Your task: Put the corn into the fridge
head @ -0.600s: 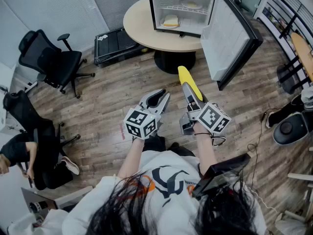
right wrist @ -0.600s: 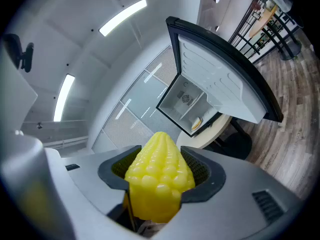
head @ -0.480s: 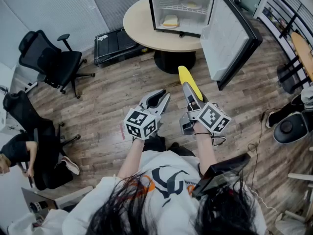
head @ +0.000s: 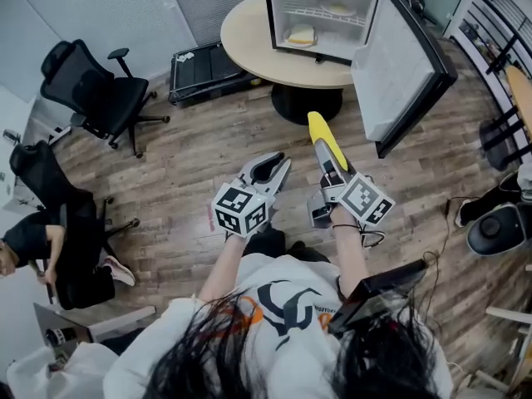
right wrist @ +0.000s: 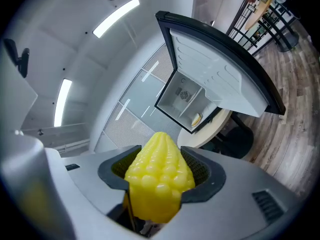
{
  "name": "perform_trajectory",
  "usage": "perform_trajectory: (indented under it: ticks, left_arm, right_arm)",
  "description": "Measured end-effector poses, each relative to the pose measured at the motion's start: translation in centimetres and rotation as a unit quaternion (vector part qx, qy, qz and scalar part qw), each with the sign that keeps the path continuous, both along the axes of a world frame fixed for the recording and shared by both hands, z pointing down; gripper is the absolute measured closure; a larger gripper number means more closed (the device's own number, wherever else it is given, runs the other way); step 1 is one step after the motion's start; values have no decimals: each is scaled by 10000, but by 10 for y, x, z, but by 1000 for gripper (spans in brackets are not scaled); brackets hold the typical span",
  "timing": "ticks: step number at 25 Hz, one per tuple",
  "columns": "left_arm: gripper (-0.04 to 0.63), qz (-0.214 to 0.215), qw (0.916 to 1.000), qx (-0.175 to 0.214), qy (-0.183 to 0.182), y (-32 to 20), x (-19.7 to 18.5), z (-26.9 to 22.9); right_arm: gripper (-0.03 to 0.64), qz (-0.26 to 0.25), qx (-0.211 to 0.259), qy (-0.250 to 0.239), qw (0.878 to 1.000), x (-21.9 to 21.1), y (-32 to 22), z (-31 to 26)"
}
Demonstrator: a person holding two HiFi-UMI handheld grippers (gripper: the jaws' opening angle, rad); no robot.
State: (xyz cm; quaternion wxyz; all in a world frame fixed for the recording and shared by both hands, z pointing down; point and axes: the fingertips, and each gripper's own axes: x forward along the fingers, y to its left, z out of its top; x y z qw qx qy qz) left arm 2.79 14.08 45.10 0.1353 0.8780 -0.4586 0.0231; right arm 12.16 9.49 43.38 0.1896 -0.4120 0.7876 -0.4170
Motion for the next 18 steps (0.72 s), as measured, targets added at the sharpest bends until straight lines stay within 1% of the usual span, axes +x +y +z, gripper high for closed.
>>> perform_trajectory:
  ticks: [6, 10, 14, 18]
  left_arm:
    - [520, 5, 10000, -34, -61, -10, 1, 1]
    - [520, 61, 10000, -17, -68, -21, 4, -1]
    - [520, 131, 9999, -26, -67, -38, 8, 0]
    - [520, 144, 9999, -62, -28, -62, 3, 3]
  right_arm:
    - [364, -78, -36, 22, 10000, -3, -10, 3]
    - [364, -39, -28, 75, 10000, -1, -20, 5]
    - [364, 31, -40, 84, 10000, 3, -38, 6]
    - [364, 63, -75, 136, 9999, 1, -59, 9]
